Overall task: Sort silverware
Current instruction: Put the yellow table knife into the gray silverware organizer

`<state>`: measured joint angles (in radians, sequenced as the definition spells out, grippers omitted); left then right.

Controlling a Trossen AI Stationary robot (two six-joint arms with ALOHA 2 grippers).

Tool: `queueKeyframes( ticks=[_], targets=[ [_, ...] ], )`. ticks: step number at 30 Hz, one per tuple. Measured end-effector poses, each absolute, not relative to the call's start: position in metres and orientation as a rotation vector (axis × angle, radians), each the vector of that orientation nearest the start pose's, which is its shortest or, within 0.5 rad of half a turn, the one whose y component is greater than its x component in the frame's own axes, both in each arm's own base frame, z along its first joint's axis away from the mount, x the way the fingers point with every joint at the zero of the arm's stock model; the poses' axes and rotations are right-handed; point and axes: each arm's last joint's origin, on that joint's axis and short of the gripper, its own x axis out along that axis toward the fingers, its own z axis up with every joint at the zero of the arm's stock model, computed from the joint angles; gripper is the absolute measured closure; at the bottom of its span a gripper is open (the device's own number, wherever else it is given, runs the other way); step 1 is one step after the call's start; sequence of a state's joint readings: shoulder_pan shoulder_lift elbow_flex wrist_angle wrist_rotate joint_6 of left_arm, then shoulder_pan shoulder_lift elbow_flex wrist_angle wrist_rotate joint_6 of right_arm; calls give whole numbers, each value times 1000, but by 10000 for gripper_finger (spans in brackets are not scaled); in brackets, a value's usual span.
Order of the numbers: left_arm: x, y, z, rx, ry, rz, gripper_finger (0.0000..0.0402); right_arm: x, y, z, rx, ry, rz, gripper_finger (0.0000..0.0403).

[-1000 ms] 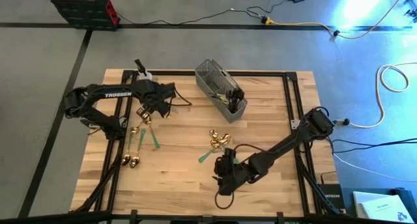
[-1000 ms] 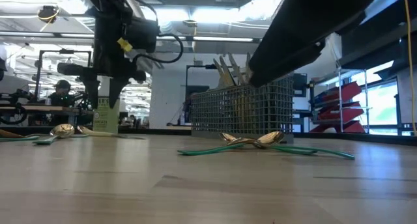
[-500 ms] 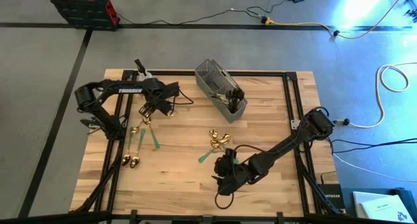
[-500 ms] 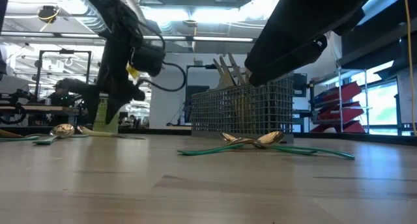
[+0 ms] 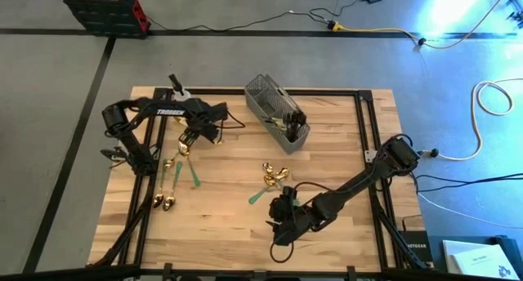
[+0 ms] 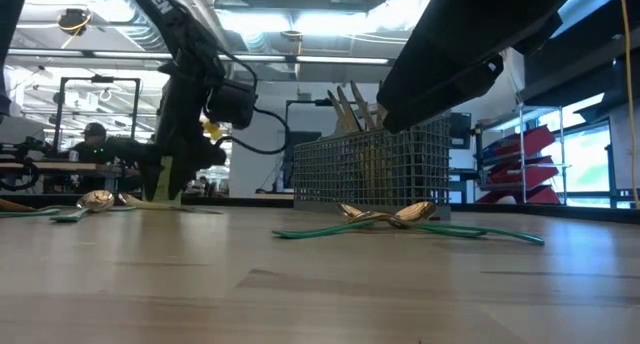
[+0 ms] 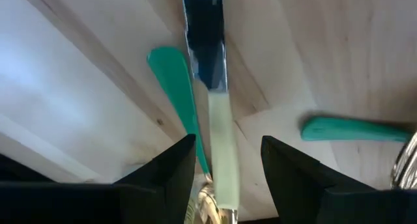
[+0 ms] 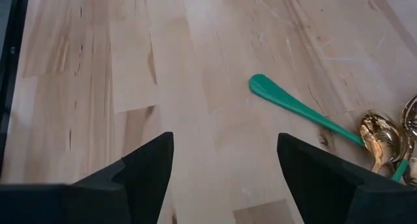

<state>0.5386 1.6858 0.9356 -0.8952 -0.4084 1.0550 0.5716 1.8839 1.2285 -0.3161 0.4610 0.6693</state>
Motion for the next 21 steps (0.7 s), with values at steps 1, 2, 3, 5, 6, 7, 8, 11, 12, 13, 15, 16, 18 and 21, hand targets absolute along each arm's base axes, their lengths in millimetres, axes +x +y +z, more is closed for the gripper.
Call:
queueKeyframes(
  ticks=[1, 2, 3, 5, 6, 7, 8, 11, 12, 13, 15, 16, 18, 21],
  targets=[
    [220, 146, 148, 619, 1871, -237, 242, 331, 197, 176, 149, 824, -180, 146],
    [219, 147, 147, 610, 1877, -238, 242, 331, 197, 176, 149, 824, -180, 146],
    [218, 147, 145, 597, 1885, -236, 242, 331, 197, 176, 149, 824, -180, 146],
    [218, 148, 143, 578, 1896, -229, 242, 331, 197, 176, 149, 824, -180, 146],
    [218, 148, 142, 575, 1896, -228, 242, 331, 197, 176, 149, 824, -180, 146],
    [219, 148, 141, 571, 1894, -232, 242, 331, 197, 176, 149, 824, -180, 146],
    [219, 148, 141, 567, 1894, -236, 242, 331, 197, 176, 149, 824, -180, 146],
    [220, 148, 137, 551, 1892, -249, 242, 331, 197, 176, 148, 825, -180, 146],
    [220, 148, 135, 540, 1893, -247, 242, 331, 197, 176, 148, 825, -180, 146],
    [220, 148, 134, 535, 1898, -246, 242, 331, 197, 176, 149, 824, -180, 146],
    [221, 148, 133, 529, 1902, -244, 242, 331, 197, 176, 148, 825, -180, 146],
    [221, 148, 132, 528, 1903, -244, 242, 331, 197, 176, 148, 825, -180, 146],
    [221, 148, 132, 528, 1903, -243, 242, 331, 197, 176, 149, 824, -180, 146],
    [221, 147, 132, 531, 1904, -245, 242, 331, 197, 175, 148, 826, -180, 146]
  ],
)
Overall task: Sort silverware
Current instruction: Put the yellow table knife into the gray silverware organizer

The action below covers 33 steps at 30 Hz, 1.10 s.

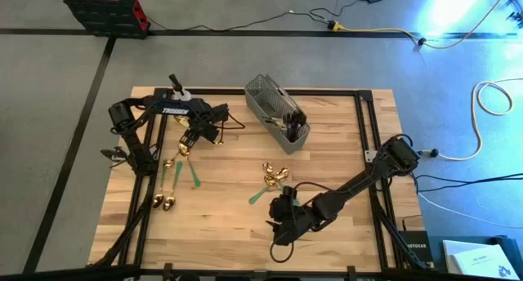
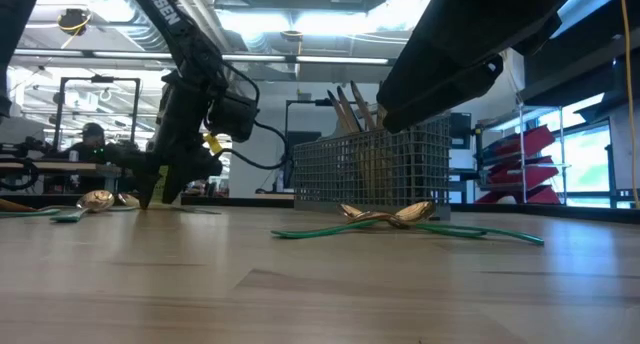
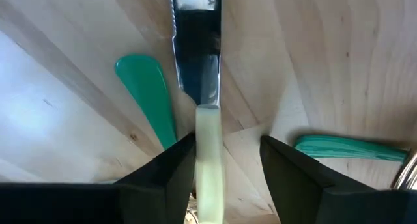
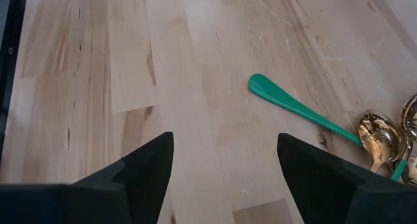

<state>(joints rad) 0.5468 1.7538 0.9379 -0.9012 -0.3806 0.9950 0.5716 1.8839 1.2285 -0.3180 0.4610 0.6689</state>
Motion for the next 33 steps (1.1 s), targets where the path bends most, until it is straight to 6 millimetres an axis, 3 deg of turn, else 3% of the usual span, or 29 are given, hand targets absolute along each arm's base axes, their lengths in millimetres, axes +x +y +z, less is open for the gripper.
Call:
queueKeyframes(
  ticks=[16, 33],
  targets=[
    [222, 145, 132, 506, 1895, -237, 356, 331, 197, 176, 148, 825, -179, 146],
    [238, 118, 131, 499, 1840, -239, 347, 331, 197, 175, 148, 825, -180, 146]
  ],
)
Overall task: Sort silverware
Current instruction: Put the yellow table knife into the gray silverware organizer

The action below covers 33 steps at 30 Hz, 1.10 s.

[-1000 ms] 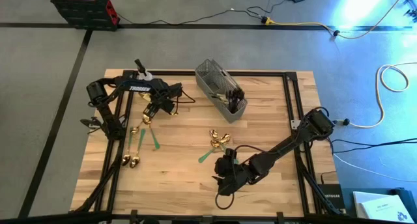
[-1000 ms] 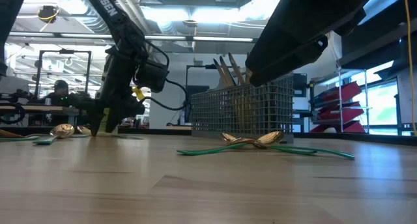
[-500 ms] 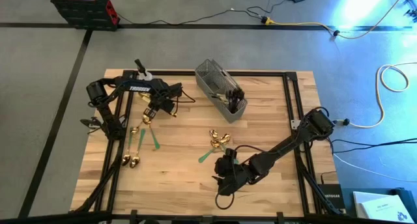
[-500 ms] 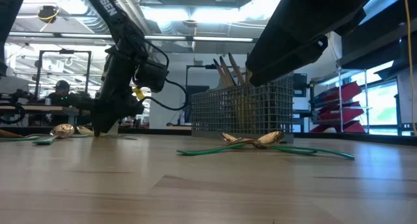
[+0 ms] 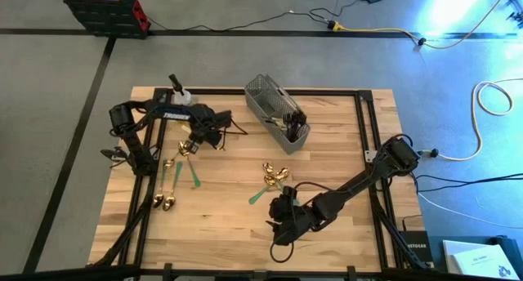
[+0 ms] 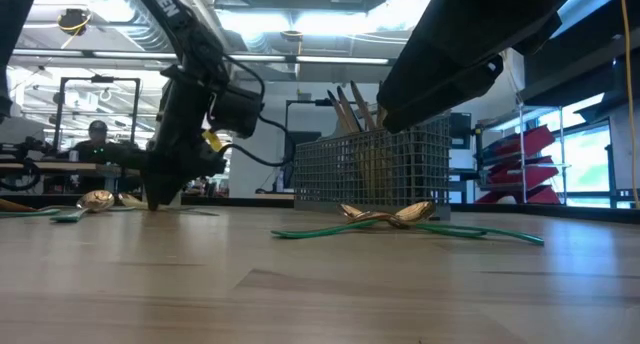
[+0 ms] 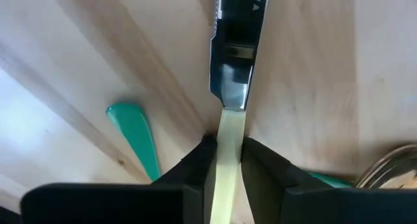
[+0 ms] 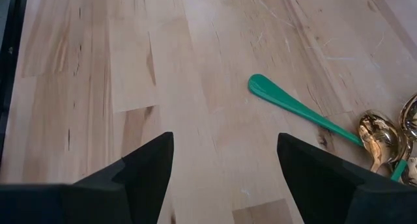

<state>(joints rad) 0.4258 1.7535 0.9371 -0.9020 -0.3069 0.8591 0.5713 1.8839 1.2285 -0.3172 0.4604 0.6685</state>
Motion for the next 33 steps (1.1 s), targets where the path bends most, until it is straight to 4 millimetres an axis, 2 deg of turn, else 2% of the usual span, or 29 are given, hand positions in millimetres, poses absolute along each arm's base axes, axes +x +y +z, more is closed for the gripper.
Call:
queueKeyframes(
  ticks=[19, 33],
  targets=[
    [262, 57, 131, 606, 1758, -242, 345, 331, 197, 176, 148, 825, -179, 146],
    [272, 22, 132, 648, 1677, -353, 345, 331, 197, 176, 148, 825, -179, 146]
  ],
)
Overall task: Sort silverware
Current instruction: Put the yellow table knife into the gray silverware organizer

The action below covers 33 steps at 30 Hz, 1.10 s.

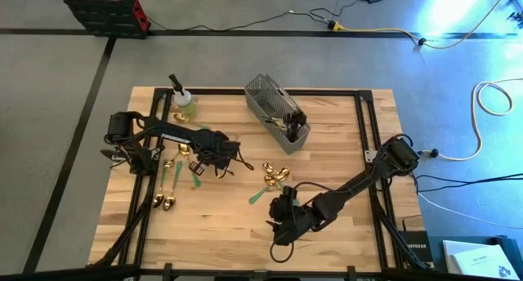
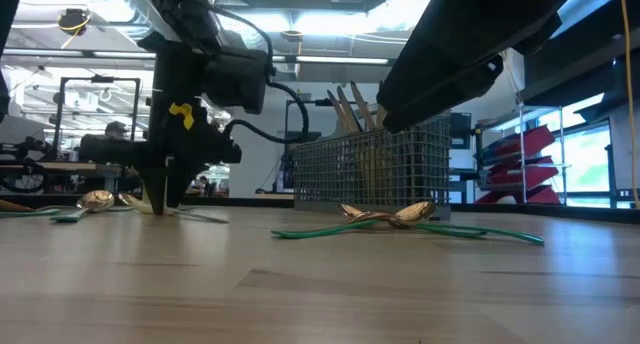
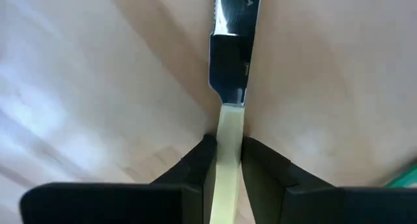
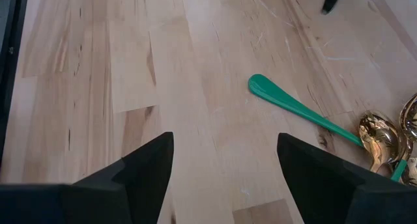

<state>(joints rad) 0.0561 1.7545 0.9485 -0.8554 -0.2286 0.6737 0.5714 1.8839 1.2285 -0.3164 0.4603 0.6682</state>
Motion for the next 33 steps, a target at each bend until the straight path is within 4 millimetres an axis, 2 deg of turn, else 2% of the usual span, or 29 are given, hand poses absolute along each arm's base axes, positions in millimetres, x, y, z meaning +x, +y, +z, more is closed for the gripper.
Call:
queueKeyframes(
  ticks=[5, 8, 14, 33],
  targets=[
    [286, 13, 142, 585, 1593, -380, 345, 331, 197, 176, 148, 825, -179, 146],
    [297, 6, 148, 539, 1482, -419, 345, 331, 197, 176, 148, 825, -179, 146],
    [308, -4, 149, 509, 1362, -437, 345, 331, 197, 176, 148, 825, -179, 146],
    [307, -5, 149, 547, 1382, -411, 345, 328, 201, 176, 135, 829, -166, 146]
  ],
)
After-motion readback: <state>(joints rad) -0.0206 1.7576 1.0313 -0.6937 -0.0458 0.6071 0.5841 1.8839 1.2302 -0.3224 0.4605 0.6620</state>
